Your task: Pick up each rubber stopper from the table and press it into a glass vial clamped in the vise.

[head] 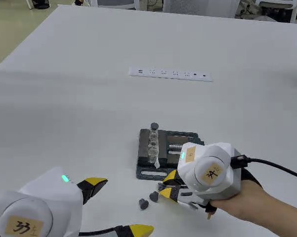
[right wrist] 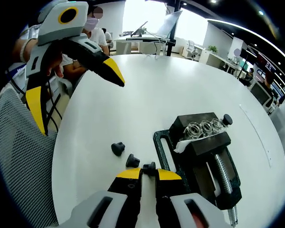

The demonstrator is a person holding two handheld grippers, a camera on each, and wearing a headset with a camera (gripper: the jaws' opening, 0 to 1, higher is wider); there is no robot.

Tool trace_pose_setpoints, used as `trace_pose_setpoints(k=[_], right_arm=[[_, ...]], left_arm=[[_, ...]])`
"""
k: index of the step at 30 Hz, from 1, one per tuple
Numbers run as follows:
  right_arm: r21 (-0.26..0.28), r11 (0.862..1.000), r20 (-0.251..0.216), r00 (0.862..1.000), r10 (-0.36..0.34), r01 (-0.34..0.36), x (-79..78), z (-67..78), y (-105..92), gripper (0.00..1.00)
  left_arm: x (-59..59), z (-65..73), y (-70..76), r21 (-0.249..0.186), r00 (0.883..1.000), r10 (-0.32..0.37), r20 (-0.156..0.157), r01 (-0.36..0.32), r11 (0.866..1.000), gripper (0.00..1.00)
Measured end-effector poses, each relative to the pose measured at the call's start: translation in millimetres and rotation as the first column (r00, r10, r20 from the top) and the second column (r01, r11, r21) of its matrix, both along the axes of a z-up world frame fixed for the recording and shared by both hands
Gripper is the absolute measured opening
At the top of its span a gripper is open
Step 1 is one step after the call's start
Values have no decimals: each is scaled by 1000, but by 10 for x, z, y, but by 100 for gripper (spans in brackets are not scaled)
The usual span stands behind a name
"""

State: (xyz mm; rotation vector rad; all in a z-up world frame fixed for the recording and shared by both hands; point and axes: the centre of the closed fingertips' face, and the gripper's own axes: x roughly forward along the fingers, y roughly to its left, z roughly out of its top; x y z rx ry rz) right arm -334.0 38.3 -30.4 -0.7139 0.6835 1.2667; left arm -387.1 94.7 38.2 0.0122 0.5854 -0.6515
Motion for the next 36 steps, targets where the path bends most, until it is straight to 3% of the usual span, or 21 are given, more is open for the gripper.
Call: trace_pose_setpoints(k=[12,15,23,27,30,33,35,36], right_arm=[[21,1000,8,1000,20,-20,-13,20,-17,4],[46,999,24,1000,16,-17,4,115,-19,4],[73,996,136,990,45,-55,58,486,-122,4],[86,993,211,976,60,-79,74,719,-191,4],[82,992,278,958,74,-100,77,900,-240,4],[78,989,357,929,92,-128,53,1085,-275,4],[46,989,413,904,108,-140,36,1165,-313,4],[24,987,446,885,133,-160,8,1210,-325,4]], left_arm=[[4,3,-11,-8,1000,3,-5,-3,1000,70],[15,19,-21,-20,1000,4,-8,-4,1000,69],[128,133,-24,-66,1000,15,-14,-15,998,67],[209,284,-107,-112,1000,6,-10,-7,994,63],[273,379,-138,-129,1000,-10,-2,9,992,60],[342,467,-165,-140,1000,-21,10,22,990,59],[377,531,-213,-154,999,-28,15,30,988,59],[389,573,-260,-167,999,-40,15,42,985,57]])
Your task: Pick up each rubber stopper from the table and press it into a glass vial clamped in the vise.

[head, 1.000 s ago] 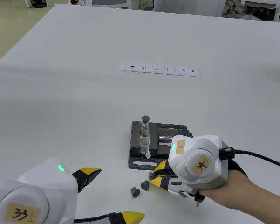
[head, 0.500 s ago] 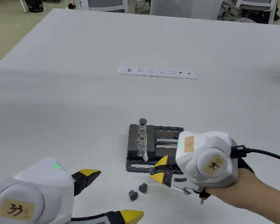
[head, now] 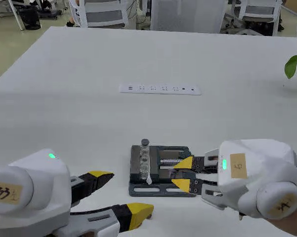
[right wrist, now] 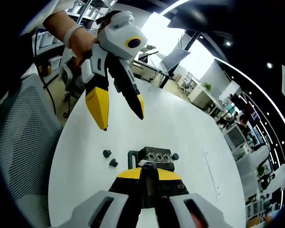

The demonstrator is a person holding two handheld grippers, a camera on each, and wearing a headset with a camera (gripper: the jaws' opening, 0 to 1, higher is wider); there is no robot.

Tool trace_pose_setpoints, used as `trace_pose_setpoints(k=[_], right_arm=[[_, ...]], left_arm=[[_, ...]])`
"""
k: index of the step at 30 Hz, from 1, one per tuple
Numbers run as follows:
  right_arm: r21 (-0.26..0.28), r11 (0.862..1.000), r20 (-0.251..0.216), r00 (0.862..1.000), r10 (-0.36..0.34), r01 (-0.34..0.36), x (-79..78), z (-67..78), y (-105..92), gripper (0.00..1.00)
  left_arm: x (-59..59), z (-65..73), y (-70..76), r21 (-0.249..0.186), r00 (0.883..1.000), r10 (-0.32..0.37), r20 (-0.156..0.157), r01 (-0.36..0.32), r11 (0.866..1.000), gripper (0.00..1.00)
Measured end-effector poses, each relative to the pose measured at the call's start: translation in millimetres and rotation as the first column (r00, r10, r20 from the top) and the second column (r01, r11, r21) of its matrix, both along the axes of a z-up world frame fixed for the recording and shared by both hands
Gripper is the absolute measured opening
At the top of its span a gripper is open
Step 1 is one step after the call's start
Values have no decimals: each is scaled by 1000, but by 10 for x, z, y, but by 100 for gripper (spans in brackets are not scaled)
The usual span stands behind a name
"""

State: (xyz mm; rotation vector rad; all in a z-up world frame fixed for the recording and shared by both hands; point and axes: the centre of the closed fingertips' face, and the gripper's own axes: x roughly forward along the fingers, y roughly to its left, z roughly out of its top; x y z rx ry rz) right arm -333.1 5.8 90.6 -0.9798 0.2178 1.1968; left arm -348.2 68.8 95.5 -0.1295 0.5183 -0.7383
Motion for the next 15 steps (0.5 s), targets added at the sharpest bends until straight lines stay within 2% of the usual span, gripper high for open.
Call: trace_pose_setpoints(k=[2,4,7,9,13,15], right_arm=[[-12,1000,51,999,7,-6,-21,66,-18,4],[-17,1000,68,998,10,-9,-80,117,-28,4],[-47,999,138,990,20,-14,-107,199,-63,4],[-48,999,138,990,24,-18,-160,217,-72,4],[-54,998,180,983,32,-23,-189,290,-94,4],[-48,999,187,982,25,-16,-181,328,-100,4]], left_arm=[[23,32,-51,-14,1000,-11,1,11,1000,56],[46,67,-125,-21,999,-32,3,32,999,55],[67,136,-250,-40,998,-62,6,62,997,52],[91,175,-321,-59,997,-76,5,76,995,50],[127,248,-470,-89,993,-116,11,117,989,43],[120,270,-524,-101,988,-153,17,154,983,32]])
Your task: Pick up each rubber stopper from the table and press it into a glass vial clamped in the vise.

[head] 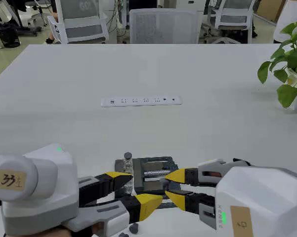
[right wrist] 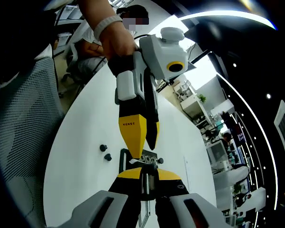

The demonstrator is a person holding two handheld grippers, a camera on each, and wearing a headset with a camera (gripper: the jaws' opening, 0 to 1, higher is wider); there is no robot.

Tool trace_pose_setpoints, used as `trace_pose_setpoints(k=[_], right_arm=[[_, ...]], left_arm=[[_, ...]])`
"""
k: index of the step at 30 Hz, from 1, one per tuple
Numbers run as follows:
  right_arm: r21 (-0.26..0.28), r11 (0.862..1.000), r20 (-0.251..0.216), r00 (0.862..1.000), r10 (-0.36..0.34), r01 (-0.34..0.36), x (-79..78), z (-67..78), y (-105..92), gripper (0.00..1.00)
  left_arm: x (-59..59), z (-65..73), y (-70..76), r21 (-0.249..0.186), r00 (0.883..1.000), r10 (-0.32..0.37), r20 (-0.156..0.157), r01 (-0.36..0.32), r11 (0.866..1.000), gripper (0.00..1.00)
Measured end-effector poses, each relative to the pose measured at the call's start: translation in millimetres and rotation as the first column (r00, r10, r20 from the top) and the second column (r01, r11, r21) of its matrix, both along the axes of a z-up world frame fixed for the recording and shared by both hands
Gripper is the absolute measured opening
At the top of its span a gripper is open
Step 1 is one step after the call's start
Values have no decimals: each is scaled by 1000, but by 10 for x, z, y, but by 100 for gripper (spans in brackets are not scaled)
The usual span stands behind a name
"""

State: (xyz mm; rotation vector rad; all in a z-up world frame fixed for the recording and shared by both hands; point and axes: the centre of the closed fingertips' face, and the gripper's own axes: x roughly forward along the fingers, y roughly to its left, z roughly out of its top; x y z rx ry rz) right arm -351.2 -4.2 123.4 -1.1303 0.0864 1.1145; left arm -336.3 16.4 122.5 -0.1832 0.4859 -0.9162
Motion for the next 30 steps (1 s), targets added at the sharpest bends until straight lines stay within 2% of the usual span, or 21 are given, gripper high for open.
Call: trace_pose_setpoints(k=[1,2,3,4,7,10,13,20,28,30], right_arm=[[4,1000,8,1000,0,0,4,18,3,4],[-3,1000,26,1000,-3,4,19,38,-4,4],[-14,1000,51,999,2,-1,25,56,-7,4],[-23,1000,61,998,7,-6,22,59,-7,4],[-20,1000,71,997,14,-13,-3,76,16,4],[-27,1000,92,996,16,-14,8,87,32,4],[-15,1000,92,996,11,-10,17,102,50,4],[-17,999,109,993,38,-36,-5,119,107,4],[-21,998,133,989,68,-66,-48,152,141,4],[-28,997,131,988,79,-76,-64,146,146,4]], left_arm=[[2,19,-15,-11,1000,-6,7,6,1000,28],[1,67,-48,-55,1000,-11,0,11,998,27],[3,85,-62,-83,1000,-7,-21,5,997,25],[19,87,-55,-94,1000,0,-31,-3,996,24],[45,79,-33,-97,1000,4,-28,-7,995,18],[25,111,-44,-155,998,-3,-61,-7,988,11],[6,103,-43,-159,997,-5,-73,-7,987,11],[-57,181,-99,-241,993,-24,-113,-4,970,10],[-88,188,-99,-274,989,-34,-145,-7,962,6],[-104,176,-96,-268,988,-44,-146,3,963,5]])
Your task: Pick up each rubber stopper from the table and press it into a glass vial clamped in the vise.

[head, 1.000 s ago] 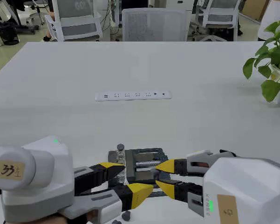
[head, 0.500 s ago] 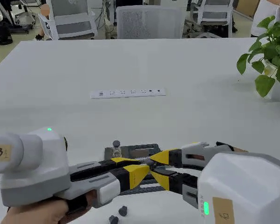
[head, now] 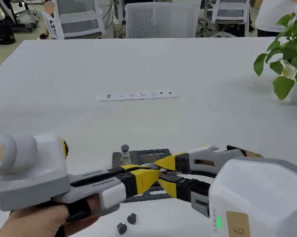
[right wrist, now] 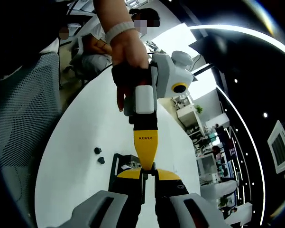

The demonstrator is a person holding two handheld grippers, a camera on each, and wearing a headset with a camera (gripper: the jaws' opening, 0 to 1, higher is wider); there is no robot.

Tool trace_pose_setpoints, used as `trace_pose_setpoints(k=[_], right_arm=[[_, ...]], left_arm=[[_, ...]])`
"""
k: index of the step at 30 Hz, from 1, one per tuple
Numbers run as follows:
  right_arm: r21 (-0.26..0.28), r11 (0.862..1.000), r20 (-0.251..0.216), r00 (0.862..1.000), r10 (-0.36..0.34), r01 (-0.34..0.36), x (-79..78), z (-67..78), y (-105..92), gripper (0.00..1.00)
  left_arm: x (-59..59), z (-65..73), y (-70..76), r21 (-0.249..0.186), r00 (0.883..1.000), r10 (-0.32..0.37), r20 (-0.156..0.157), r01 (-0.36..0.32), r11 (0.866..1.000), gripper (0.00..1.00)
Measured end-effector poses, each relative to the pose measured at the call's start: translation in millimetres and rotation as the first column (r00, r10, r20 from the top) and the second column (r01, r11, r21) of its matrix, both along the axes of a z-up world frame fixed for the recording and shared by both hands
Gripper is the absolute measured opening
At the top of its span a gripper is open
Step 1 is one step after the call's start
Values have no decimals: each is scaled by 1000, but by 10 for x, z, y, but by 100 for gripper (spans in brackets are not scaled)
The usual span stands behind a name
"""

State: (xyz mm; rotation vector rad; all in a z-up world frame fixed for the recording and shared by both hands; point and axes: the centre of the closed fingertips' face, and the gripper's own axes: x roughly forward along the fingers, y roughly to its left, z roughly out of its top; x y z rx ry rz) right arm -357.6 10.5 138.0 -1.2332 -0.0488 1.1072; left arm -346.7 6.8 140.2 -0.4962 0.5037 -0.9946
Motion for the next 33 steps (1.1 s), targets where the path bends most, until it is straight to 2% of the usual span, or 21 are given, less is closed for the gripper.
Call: trace_pose_setpoints(k=[2,6,7,8,10,19,21,24,26,27,29,31,33], right_arm=[[-9,1000,6,1000,12,-12,-12,-6,4,4],[-8,1000,1,1000,28,-28,-35,3,14,4],[-6,999,-1,999,33,-33,-40,9,20,4],[-5,999,-13,999,34,-34,-44,5,21,4],[29,999,-50,998,28,-27,-50,17,27,4],[6,999,-32,998,53,-53,-91,3,41,5],[1,998,-45,997,59,-59,-115,-23,43,5],[-1,998,-66,996,65,-65,-140,-61,44,6],[-3,998,-91,994,64,-64,-152,-91,42,6],[1,998,-122,990,66,-66,-168,-109,42,6],[16,999,-144,988,53,-51,-158,-96,31,8],[41,999,-200,979,36,-28,-164,-94,5,12],[63,998,-260,965,31,-15,-175,-85,-19,13]], left_arm=[[-11,-6,-1,0,1000,-6,-8,6,1000,5],[-38,1,2,6,1000,-25,3,25,1000,5],[-54,-8,-1,19,999,-39,11,39,999,5],[-54,-5,-1,26,999,-43,21,43,999,6],[-63,3,7,31,998,-54,26,53,998,6],[-94,-11,15,46,997,-71,21,70,996,4],[-117,-43,16,56,997,-80,7,79,995,4],[-149,-87,10,71,996,-86,11,85,994,4],[-159,-116,12,76,997,-83,6,83,994,4],[-167,-140,13,88,996,-86,12,84,993,4],[-168,-151,13,103,997,-79,23,76,992,4],[-161,-179,28,144,995,-81,52,72,987,4],[-174,-229,34,213,991,-102,86,82,974,4]])
